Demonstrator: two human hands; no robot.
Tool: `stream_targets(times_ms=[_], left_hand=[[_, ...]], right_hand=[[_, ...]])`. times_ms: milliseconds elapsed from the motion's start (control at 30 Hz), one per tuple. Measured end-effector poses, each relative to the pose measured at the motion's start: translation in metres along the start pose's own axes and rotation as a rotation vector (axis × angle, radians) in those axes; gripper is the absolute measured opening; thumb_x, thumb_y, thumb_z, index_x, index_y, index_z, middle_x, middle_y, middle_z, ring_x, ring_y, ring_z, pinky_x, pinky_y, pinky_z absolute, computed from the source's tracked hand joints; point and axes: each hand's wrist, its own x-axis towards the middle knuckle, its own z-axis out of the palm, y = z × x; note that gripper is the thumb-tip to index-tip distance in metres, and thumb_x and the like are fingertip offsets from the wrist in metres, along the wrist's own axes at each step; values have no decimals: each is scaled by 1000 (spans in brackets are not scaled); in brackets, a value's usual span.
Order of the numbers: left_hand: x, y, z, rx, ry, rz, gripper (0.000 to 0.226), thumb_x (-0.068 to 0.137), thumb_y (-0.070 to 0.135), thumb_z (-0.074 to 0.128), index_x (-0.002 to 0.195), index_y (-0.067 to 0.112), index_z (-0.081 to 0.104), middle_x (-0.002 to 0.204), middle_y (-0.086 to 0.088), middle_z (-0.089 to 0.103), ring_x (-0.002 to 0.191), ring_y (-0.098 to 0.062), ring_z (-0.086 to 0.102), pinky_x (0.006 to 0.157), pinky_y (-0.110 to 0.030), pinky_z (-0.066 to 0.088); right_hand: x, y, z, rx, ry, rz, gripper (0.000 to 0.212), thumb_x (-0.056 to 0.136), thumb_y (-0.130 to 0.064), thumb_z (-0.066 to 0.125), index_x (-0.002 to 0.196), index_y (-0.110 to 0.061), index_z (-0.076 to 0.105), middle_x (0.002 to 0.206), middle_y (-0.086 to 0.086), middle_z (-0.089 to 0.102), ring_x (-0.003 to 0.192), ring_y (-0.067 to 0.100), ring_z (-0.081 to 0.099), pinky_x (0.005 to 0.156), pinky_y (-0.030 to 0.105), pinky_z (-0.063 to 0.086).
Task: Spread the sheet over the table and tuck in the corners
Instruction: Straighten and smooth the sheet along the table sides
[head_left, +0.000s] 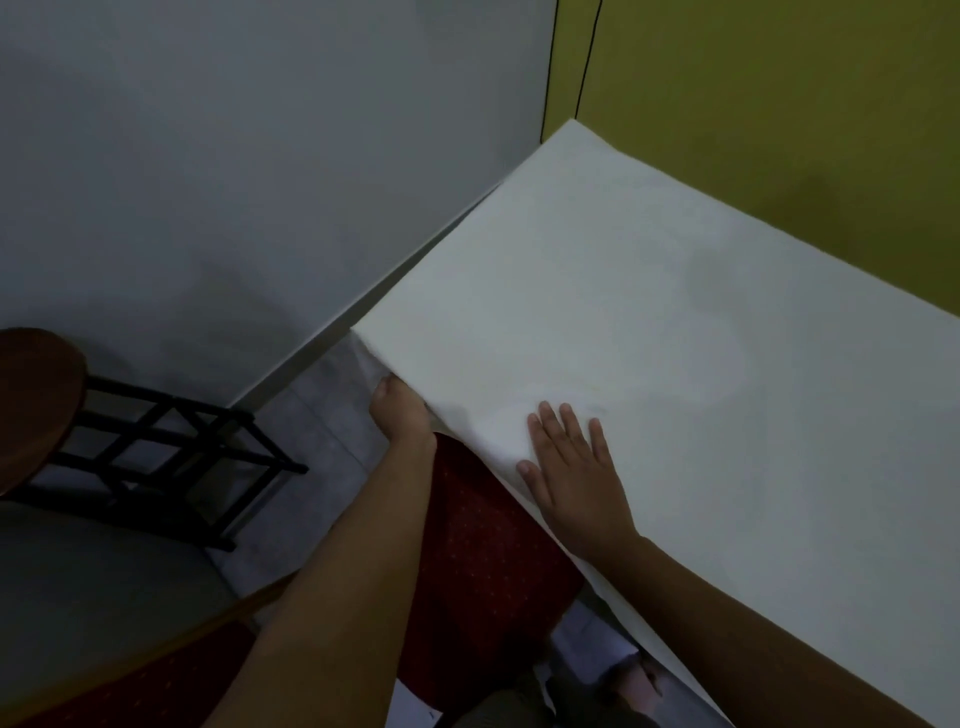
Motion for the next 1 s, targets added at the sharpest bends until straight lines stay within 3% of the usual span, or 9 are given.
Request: stream_targets(times_ms=[200,267,433,567,667,733,767,867,1000], left_hand=[[-6,10,2,60,80,85,28,91,11,45,69,0,58,67,1,53,59,-11,43,57,-26,34],[-4,11,-2,79,102,84,28,91,12,49,84,-9,66,72,-2,56,62,-12,47,58,-25,37],[-1,20,-26,176,163,97,29,88,22,59,94,-4,70,84,-7,61,80,-19,56,75,-31,49],[-22,29,-38,260,272,274,26,90,24,56,96,5,72,96,-8,69,82,-15,57,65,-20,39],[-39,29,-25,237,279,421,30,94,16,51,121,6,62,124,-9,63,109,-19,58,80,-9,35],[-46,23,-10,296,155,441,44,98,19,47,141,8,43,145,-10,45,131,-22,45,107,-22,31],[-47,19,-4,327,105,393,50,99,24,44,146,11,33,151,-10,37,135,-24,40,113,-32,29],[-45,4,10,387,-8,184,57,101,38,33,151,13,20,151,-15,34,133,-35,40,109,-45,33],[-33,-11,13,413,-45,229,56,102,40,25,152,16,18,150,-16,36,129,-38,43,108,-45,33]], right_hand=[[-2,-1,-1,-26,-14,-5,63,99,-51,10,150,-15,20,159,2,16,146,16,-2,119,41,-3],[-3,0,-1,-23,-21,-9,64,99,-52,7,151,-16,17,159,2,13,145,15,-5,118,41,-5],[0,0,-3,30,-18,-16,68,95,-54,0,152,-17,11,161,1,7,144,12,-12,119,40,-9],[7,-3,-10,94,30,13,67,95,-52,2,152,-18,9,161,1,5,144,11,-13,119,42,-8],[12,-2,-14,126,50,51,64,97,-50,8,152,-18,9,161,2,5,145,13,-10,119,41,-10],[13,2,-13,127,50,85,62,99,-48,13,152,-17,10,161,3,5,147,16,-7,119,41,-10],[11,5,-12,124,44,102,62,99,-48,14,152,-16,10,161,3,5,148,17,-5,118,42,-10],[3,12,-9,74,18,120,64,98,-50,9,152,-16,9,161,3,6,148,19,-4,119,41,-8],[-5,18,-6,36,13,106,64,97,-50,7,152,-16,12,161,3,8,148,19,-2,119,39,-8]])
